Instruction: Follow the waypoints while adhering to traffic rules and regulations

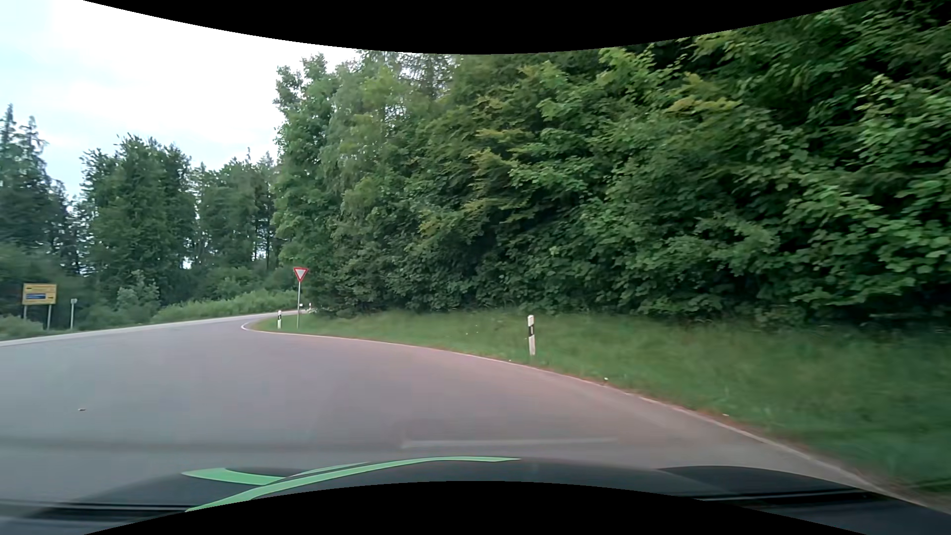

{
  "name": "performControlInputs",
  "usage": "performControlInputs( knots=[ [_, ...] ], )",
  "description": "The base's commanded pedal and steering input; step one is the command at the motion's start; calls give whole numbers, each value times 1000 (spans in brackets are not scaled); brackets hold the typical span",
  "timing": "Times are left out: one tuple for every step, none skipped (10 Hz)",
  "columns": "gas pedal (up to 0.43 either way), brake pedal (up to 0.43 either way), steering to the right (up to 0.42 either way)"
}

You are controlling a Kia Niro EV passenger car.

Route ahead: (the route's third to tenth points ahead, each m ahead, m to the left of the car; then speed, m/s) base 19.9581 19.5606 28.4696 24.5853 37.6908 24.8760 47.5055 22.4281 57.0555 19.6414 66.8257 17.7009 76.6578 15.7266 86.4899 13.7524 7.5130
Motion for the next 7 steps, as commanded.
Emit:
performControlInputs(
  knots=[
    [0,18,-199],
    [0,12,-199],
    [0,6,-199],
    [0,6,-199],
    [0,6,-199],
    [0,6,-199],
    [0,6,-199]
  ],
)
